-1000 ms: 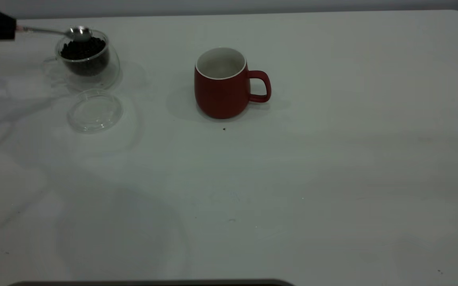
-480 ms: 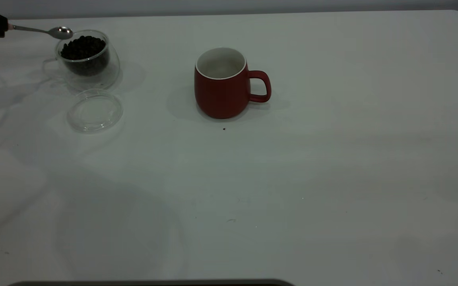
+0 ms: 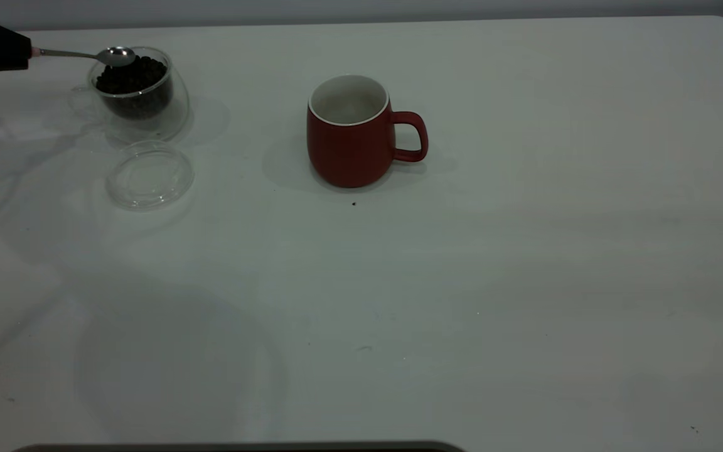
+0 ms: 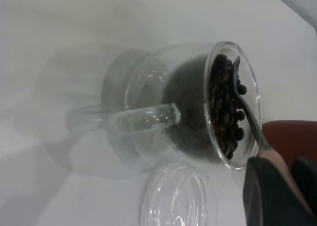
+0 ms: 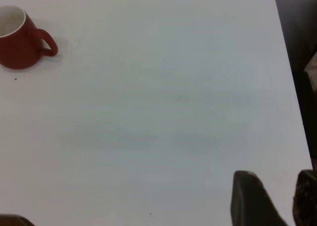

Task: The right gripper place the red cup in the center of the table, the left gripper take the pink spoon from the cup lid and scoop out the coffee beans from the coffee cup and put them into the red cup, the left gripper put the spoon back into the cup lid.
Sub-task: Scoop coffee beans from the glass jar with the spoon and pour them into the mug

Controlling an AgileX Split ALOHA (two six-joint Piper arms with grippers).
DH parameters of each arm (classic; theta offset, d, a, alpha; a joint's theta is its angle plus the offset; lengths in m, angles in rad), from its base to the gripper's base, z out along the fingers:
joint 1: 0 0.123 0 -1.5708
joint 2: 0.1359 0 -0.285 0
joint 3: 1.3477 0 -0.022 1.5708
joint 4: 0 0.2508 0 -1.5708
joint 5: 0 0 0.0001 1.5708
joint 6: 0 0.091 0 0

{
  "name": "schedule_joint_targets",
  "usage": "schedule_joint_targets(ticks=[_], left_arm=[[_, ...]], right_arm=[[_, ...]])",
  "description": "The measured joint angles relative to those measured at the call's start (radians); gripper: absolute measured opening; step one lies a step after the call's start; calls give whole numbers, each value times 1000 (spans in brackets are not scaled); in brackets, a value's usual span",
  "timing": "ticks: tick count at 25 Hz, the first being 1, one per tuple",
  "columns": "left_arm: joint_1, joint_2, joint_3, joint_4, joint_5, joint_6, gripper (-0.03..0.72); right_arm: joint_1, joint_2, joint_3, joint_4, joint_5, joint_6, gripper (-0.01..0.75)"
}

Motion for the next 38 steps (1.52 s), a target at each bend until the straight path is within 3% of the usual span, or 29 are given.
schedule_joint_targets(ticks=[25,38], left_arm=[[-39,14,0,2,-50,19,113],[-43,38,0,0,-37,-97,113]], right_arm=[[0,0,0,0,0,0,241],[0,0,0,0,0,0,241]])
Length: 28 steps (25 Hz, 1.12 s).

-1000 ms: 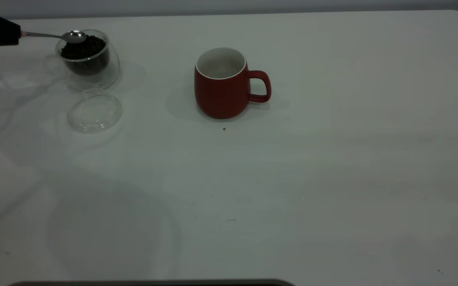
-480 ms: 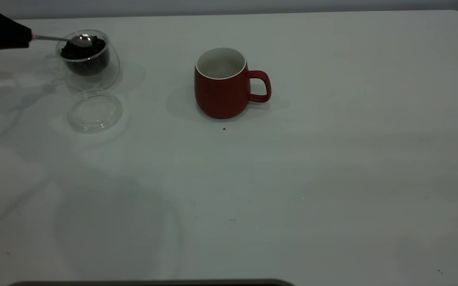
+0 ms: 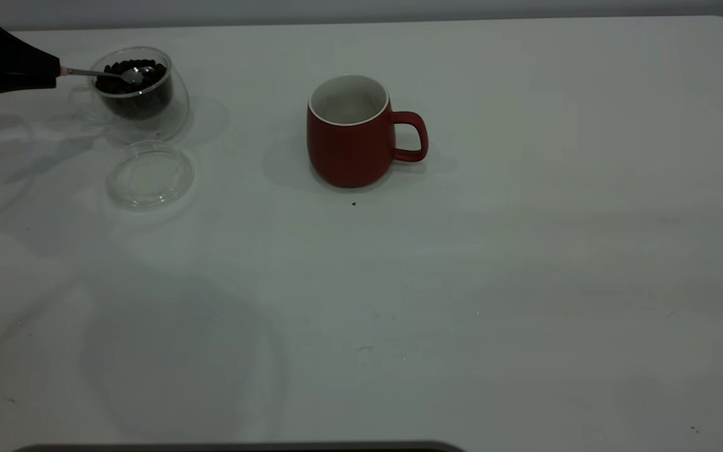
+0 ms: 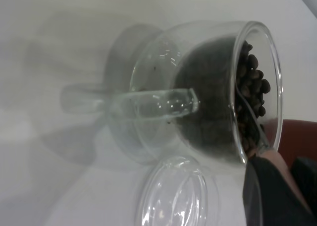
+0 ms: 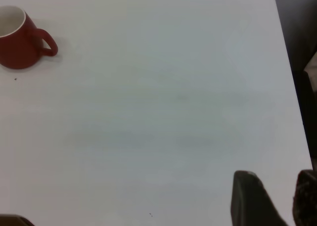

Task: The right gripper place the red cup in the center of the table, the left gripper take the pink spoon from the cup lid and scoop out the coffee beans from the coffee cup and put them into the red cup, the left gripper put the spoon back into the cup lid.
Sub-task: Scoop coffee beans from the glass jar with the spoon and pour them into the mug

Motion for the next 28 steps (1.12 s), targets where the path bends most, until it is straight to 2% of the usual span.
schedule_joint_targets(ticks=[9,19,28], left_arm=[[4,0,0,0,8,-141,113],[49,0,0,1,82,-153,113],[53,0,0,1,154,-153,113]], right_arm=[[0,0,0,0,0,0,241],[0,0,0,0,0,0,241],[0,0,0,0,0,0,241]])
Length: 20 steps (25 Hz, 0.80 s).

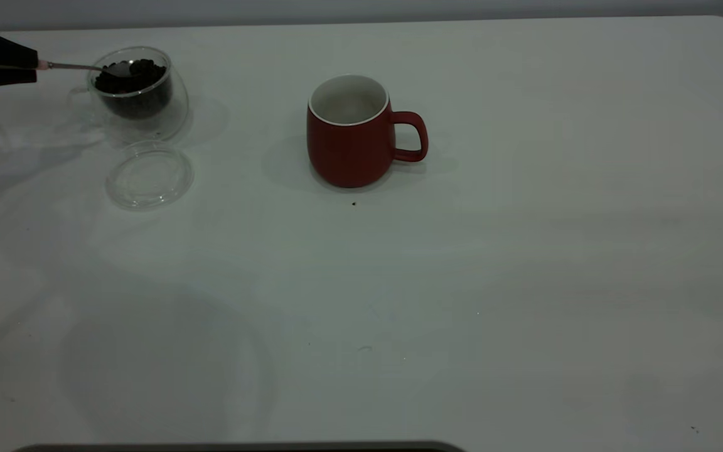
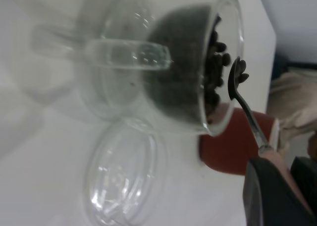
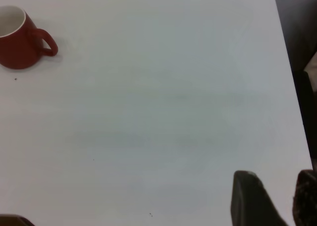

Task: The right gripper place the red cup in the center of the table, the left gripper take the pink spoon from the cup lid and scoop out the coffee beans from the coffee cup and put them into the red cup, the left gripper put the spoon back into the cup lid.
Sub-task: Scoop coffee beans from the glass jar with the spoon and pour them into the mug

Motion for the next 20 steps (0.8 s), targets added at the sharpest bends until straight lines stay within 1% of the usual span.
schedule_joint_targets(ticks=[5,13,20], left_arm=[[0,0,0,-1,38,9,113],[0,0,-1,-67,41,37,113],[-1,0,-2,-73,41,41,113]], right_arm=[[0,0,0,0,0,0,241],[0,0,0,0,0,0,241],[0,0,0,0,0,0,241]])
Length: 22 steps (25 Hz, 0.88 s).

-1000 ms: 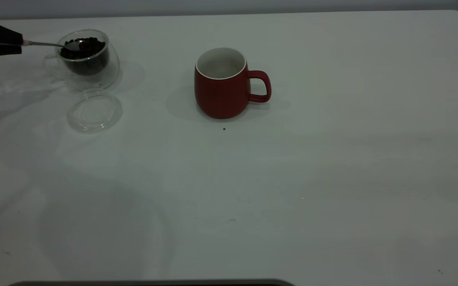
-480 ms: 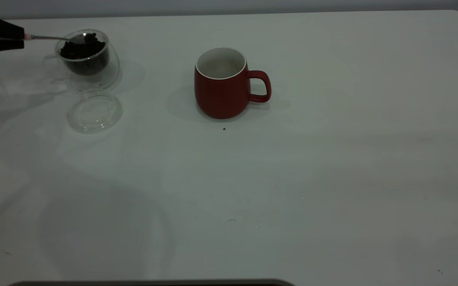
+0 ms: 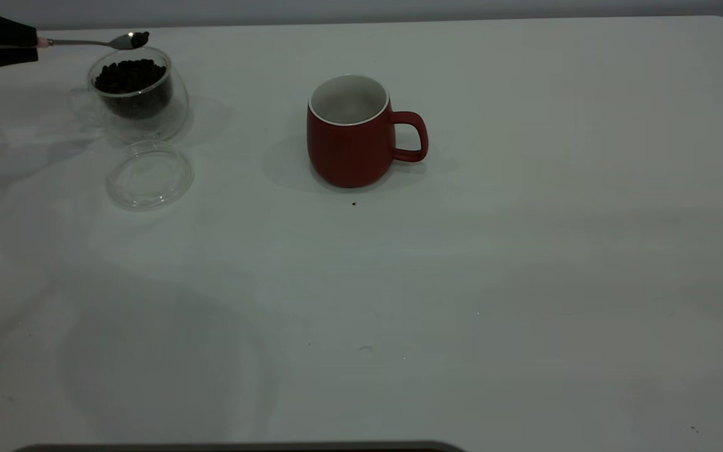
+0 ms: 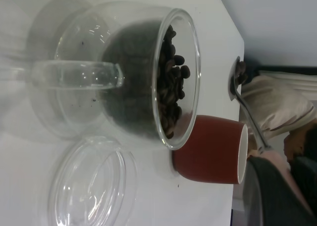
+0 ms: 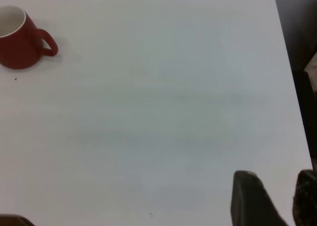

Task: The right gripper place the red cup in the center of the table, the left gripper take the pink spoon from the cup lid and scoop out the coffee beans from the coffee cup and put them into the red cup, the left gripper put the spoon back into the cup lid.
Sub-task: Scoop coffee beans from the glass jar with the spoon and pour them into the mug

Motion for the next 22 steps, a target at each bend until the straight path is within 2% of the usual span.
schedule_joint_targets(ticks=[6,22], left_arm=[[-33,0,0,-2,0,-7,113],[-270,0,0,-5,1,-30,113]], right_arm=[[0,0,0,0,0,0,241],[0,0,0,0,0,0,241]])
